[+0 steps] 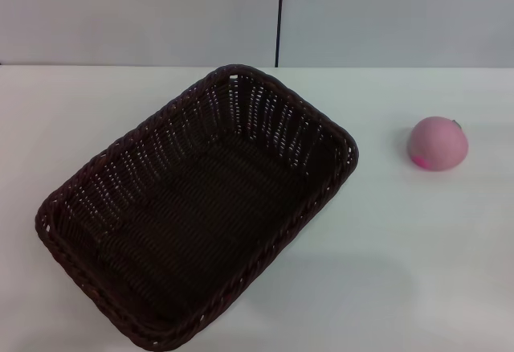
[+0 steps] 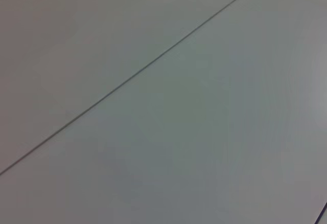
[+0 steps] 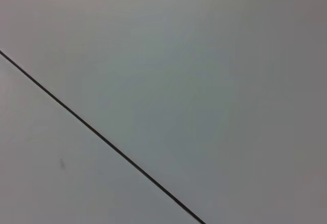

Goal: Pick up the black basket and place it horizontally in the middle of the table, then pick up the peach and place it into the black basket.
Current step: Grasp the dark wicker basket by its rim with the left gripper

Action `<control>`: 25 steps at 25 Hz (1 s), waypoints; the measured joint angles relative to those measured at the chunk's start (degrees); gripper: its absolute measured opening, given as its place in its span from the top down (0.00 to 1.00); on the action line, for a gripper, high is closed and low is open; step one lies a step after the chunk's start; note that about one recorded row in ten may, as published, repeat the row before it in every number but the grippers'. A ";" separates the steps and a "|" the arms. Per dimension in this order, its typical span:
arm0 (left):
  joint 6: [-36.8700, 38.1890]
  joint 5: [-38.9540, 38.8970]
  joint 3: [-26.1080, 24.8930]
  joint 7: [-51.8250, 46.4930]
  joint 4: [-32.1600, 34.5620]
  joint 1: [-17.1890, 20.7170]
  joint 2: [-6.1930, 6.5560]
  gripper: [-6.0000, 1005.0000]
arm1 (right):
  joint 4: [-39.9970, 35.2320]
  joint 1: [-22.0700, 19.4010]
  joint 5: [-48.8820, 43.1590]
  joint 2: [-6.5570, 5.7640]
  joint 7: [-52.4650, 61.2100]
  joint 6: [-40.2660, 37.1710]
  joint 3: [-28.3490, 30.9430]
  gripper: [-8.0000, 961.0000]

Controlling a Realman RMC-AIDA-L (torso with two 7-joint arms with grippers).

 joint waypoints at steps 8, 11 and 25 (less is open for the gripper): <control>0.46 -0.32 -2.77 -0.17 -0.82 -0.74 -0.15 0.34 | 0.04 0.01 -0.13 0.04 -0.04 -0.02 -0.22 0.35; 0.52 -0.34 -3.38 -0.41 -0.94 -1.69 -0.13 0.35 | 0.40 0.14 -0.15 0.05 -0.04 0.23 -0.26 0.35; 4.13 4.42 4.81 -3.89 10.09 -2.62 0.55 0.45 | 0.88 0.56 -0.16 -0.04 -0.04 0.24 -0.26 0.35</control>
